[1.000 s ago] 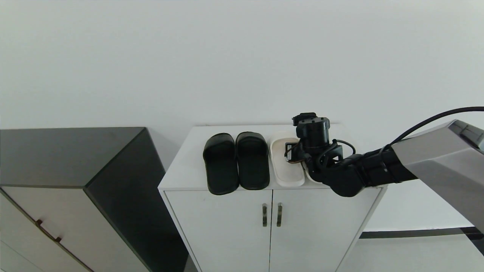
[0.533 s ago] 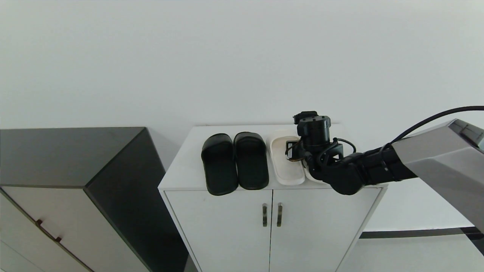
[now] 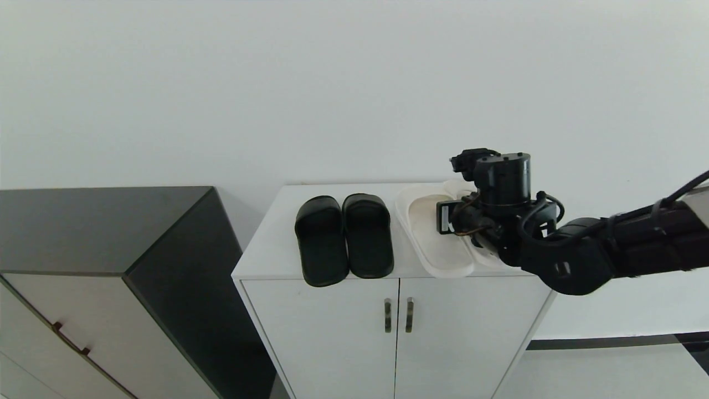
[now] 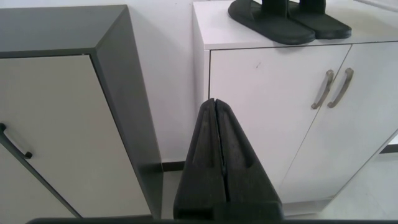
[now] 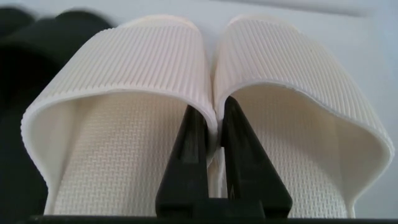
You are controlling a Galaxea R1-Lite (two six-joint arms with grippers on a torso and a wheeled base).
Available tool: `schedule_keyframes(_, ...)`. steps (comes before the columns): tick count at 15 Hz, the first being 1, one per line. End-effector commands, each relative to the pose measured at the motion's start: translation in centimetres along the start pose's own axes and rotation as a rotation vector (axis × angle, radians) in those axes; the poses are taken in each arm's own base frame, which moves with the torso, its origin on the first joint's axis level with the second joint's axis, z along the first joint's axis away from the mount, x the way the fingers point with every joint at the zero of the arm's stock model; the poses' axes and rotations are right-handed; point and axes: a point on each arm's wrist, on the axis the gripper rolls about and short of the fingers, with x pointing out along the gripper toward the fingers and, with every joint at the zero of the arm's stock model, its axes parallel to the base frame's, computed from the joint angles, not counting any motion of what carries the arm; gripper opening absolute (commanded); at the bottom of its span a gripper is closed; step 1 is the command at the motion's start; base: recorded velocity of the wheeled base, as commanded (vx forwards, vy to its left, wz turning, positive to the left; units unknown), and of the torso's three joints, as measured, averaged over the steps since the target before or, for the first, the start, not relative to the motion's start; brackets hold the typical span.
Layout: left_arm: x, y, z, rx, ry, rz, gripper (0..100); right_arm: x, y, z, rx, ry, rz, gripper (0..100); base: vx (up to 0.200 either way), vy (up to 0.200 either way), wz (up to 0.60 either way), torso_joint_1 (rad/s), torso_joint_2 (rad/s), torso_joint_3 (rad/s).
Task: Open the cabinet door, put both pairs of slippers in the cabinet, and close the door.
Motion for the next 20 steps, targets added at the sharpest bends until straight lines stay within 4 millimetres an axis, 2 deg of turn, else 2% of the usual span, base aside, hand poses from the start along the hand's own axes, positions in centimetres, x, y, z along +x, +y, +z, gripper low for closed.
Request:
schedule_keyframes(1,0.0,0.0,0.0,0.000,0.001,0.000,0,-6.0,-0.7,0.7,-0.006,0.001,0.143,0,0.000,0.000,0.00,0.000,0.00,0.000)
schedule_keyframes(4,0.0,0.0,0.0,0.002,0.000,0.000,0,-11.5,-1.4,-0.3,-0.027,0.037,0.384,0,0.000,0.000,0.00,0.000,0.00,0.000)
schedule_keyframes(7,0.0,0.0,0.0,0.001,0.001,0.000,0,-15.2,-2.3,-1.3,-0.041,0.047,0.483,0,0.000,0.000,0.00,0.000,0.00,0.000)
schedule_keyframes(10,0.0,0.0,0.0,0.003,0.001,-0.002,0,-16.1,-2.7,-2.2,-0.049,0.071,0.533,0,0.000,0.000,0.00,0.000,0.00,0.000)
schedule_keyframes(14,0.0,0.0,0.0,0.002,0.000,-0.002,0,-16.1,-2.7,-2.9,-0.057,0.102,0.583,0,0.000,0.000,0.00,0.000,0.00,0.000)
schedule_keyframes(20,0.0,0.0,0.0,0.001,0.001,-0.002,0,-16.1,-2.9,-3.5,-0.060,0.122,0.576,0,-0.200,0.000,0.00,0.003,0.00,0.002)
